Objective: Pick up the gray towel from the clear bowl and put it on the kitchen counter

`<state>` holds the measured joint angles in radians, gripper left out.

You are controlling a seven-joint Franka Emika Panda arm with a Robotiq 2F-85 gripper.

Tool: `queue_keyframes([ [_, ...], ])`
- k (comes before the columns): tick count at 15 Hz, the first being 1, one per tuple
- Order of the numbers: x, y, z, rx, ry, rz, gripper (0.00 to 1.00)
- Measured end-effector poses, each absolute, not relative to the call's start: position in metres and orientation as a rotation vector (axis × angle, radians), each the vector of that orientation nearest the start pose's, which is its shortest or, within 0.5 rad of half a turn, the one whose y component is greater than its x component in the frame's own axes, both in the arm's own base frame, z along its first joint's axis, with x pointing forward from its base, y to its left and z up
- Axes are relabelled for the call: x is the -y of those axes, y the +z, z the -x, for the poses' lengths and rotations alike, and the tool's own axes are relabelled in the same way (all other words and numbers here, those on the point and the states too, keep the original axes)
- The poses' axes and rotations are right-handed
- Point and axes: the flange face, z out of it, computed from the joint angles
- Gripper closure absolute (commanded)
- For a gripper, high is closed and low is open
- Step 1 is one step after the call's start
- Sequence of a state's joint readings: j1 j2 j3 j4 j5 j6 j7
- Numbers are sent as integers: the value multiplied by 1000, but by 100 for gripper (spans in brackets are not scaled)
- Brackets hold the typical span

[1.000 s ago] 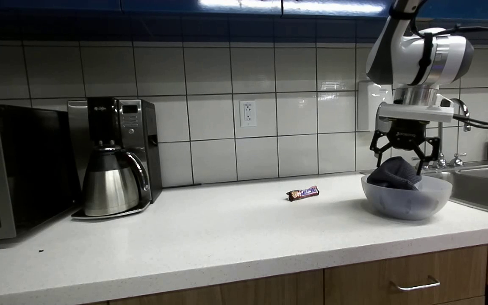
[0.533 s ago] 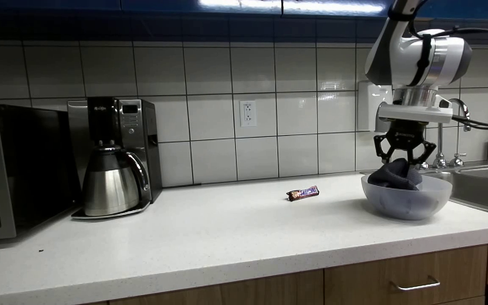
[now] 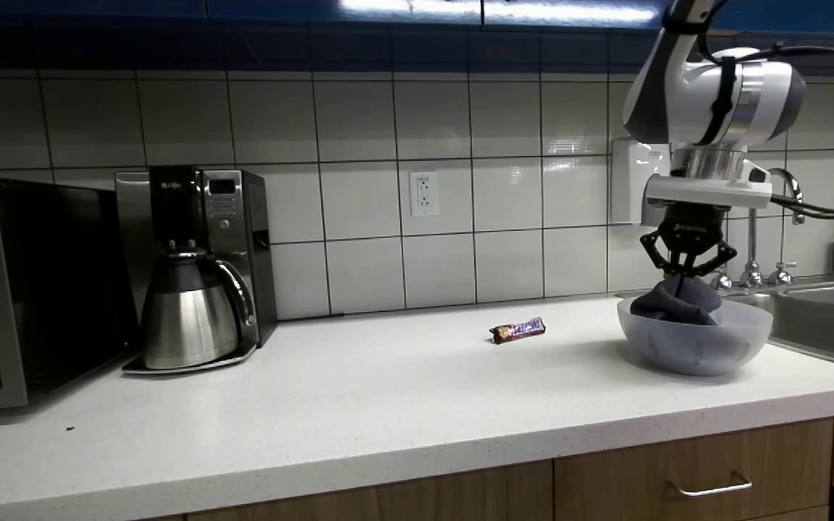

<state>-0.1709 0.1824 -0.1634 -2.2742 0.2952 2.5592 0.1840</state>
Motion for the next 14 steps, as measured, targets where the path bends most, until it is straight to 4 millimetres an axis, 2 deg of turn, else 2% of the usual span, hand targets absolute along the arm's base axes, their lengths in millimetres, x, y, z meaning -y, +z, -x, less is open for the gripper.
queue_keyframes([
  [3,181,299,-514,-1093,-209,2786,99],
  [5,178,316,-515,-1079,-255,2780,99],
  [14,150,425,-516,-946,-539,2750,99],
])
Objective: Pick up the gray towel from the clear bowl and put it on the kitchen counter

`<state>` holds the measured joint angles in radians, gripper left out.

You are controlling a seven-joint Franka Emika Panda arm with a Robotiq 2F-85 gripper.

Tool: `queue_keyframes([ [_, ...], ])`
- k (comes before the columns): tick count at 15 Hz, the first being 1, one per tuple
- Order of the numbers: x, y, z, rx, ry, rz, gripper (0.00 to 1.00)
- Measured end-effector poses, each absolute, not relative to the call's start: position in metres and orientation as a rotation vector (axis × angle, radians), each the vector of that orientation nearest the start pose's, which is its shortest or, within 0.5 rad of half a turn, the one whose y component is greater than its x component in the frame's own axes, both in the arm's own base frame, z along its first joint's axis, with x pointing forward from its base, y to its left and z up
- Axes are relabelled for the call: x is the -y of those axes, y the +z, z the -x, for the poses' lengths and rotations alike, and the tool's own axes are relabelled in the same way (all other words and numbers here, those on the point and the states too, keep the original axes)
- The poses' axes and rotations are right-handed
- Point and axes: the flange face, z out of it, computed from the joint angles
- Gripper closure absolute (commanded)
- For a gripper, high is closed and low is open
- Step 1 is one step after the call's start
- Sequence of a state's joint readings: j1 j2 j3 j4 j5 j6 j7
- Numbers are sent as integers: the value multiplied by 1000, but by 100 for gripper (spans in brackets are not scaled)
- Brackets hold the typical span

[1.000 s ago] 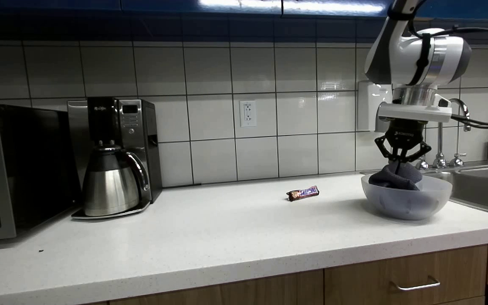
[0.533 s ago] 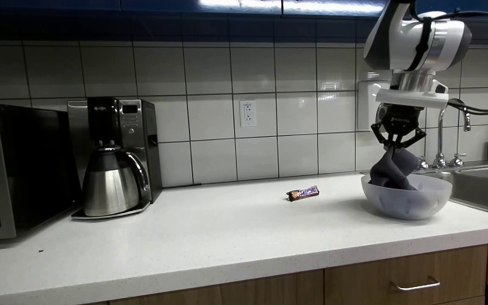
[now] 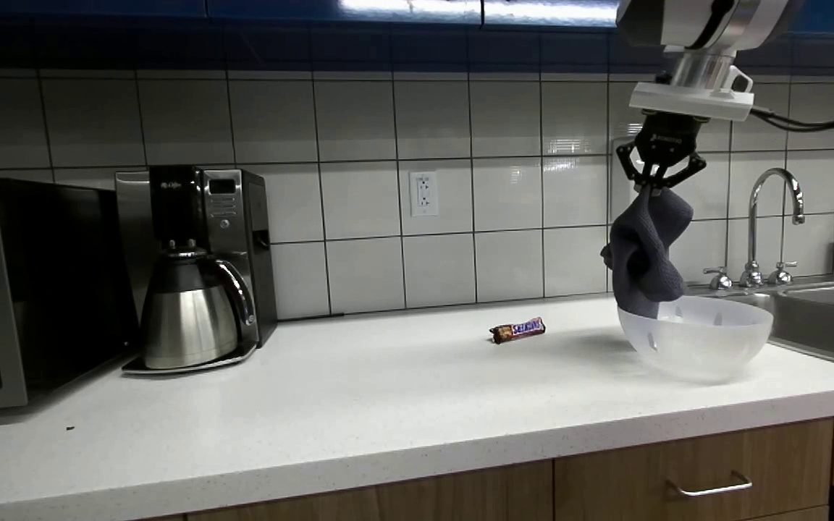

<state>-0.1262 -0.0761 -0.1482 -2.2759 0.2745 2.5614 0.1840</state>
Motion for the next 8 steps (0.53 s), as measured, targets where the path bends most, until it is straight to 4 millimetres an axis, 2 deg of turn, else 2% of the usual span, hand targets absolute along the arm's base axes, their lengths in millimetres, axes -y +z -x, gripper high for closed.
queue_keyframes([
  [5,131,475,-510,-867,-665,2733,99],
  [8,106,497,-510,-793,-715,2728,99],
])
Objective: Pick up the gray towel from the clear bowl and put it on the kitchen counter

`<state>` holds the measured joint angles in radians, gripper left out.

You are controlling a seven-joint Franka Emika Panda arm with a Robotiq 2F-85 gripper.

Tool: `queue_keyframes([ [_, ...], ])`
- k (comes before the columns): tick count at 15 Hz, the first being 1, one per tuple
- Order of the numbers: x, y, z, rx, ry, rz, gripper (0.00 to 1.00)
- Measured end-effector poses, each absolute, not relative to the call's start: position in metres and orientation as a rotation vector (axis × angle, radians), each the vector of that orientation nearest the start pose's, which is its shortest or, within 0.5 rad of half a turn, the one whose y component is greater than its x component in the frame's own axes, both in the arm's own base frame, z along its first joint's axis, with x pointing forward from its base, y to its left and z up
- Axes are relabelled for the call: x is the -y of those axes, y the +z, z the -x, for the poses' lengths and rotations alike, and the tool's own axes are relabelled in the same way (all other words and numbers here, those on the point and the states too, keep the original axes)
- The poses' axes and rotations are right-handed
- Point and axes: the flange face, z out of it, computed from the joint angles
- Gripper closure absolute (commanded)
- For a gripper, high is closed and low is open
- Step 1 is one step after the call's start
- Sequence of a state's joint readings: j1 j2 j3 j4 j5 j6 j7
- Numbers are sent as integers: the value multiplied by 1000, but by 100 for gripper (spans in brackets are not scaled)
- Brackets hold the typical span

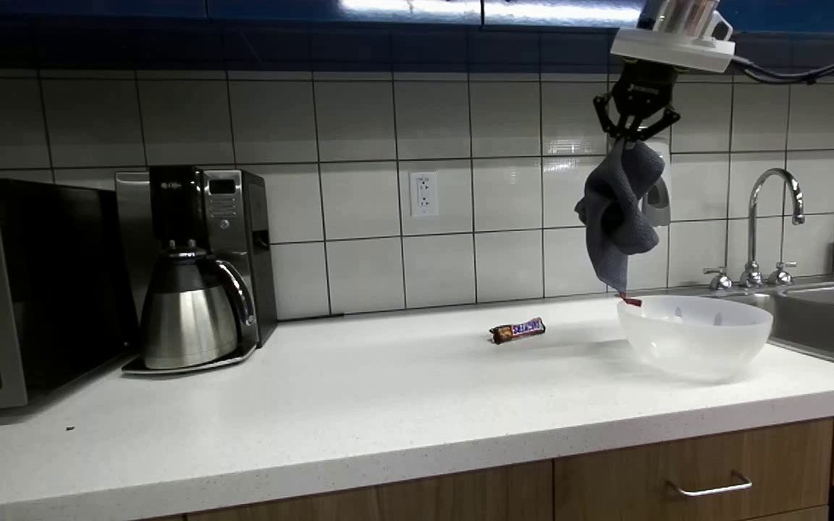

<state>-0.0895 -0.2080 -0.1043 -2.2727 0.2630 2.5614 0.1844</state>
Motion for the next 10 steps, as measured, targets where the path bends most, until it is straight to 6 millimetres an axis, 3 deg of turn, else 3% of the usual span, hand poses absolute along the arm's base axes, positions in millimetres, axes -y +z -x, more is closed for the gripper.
queue_keyframes([
  [5,34,511,-520,-594,-727,2747,99],
  [10,-37,501,-523,-418,-671,2767,99],
])
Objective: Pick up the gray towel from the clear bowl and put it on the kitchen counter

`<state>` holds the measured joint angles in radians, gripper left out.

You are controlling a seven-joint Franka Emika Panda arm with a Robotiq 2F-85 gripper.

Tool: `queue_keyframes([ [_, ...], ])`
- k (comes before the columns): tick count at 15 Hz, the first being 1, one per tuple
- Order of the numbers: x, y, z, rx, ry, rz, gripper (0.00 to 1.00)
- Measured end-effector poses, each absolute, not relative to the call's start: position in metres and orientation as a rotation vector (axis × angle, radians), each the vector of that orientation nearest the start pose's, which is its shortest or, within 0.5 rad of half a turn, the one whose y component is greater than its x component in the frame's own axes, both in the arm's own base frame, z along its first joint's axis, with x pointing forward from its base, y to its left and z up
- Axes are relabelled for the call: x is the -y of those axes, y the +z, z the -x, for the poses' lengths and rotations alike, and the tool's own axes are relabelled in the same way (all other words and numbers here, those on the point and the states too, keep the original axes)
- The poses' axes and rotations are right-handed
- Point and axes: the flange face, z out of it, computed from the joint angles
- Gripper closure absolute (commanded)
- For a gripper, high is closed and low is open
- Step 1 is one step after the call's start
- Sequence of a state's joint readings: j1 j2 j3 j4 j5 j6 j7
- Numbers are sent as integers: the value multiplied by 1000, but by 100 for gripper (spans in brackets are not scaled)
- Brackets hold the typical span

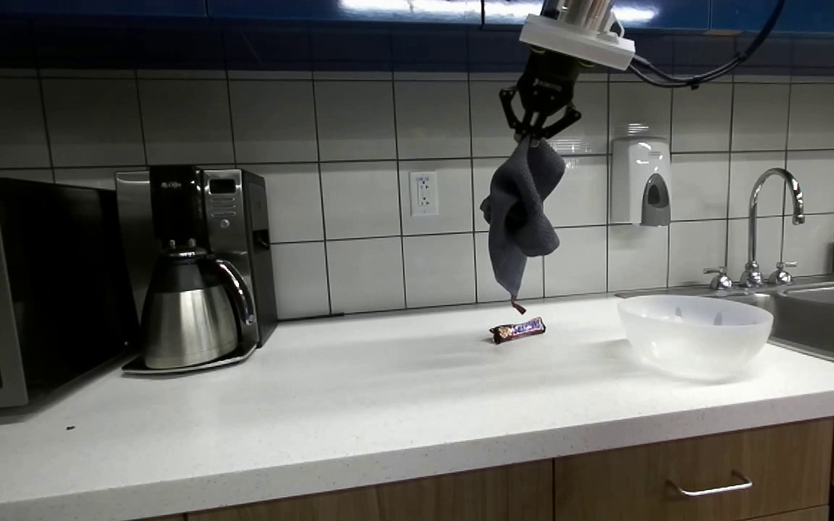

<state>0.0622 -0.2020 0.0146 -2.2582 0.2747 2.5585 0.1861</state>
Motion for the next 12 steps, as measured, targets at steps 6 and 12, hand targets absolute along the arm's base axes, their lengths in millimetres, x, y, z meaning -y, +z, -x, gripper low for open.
queue_keyframes([
  [6,-86,468,-525,-298,-562,2808,99],
  [12,-101,417,-522,-262,-420,2858,99],
])
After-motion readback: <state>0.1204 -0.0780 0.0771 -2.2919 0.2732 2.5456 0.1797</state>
